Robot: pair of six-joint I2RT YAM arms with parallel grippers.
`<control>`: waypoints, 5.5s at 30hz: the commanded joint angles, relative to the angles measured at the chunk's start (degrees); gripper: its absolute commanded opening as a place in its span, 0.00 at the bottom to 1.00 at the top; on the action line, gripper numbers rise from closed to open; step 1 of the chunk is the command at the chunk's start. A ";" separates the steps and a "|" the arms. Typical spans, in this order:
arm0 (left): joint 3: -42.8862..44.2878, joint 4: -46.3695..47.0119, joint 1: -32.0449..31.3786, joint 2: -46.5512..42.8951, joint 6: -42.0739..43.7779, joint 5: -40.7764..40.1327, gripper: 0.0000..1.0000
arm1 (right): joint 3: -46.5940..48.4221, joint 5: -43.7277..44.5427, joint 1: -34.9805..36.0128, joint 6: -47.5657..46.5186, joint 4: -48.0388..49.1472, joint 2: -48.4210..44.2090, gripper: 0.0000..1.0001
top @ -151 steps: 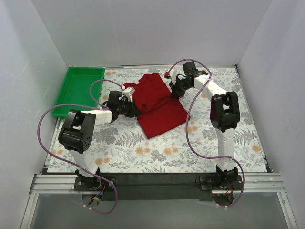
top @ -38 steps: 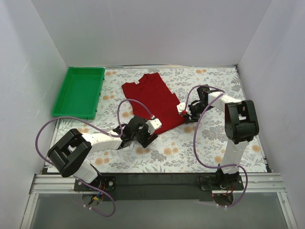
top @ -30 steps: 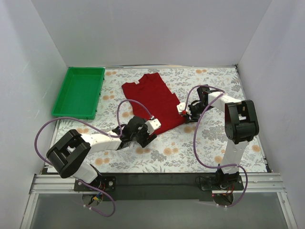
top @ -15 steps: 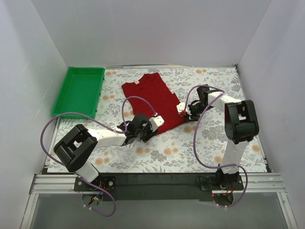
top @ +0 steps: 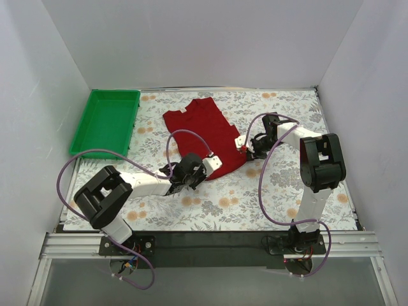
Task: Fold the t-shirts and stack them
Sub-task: Fold the tshirt, then neatly place the folded tshirt to the corner
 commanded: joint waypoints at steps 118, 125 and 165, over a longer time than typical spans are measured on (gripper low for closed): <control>-7.65 0.18 38.98 -14.98 -60.18 22.96 0.64 | 13.77 -10.03 4.03 85.07 26.79 13.42 0.64; -1.32 -0.06 38.98 -11.02 -60.35 21.38 0.43 | 12.80 -9.50 4.12 84.90 26.52 14.12 0.61; -4.65 -5.43 45.13 -31.71 -50.77 17.33 0.57 | 9.37 -10.47 3.59 84.28 22.57 15.53 0.53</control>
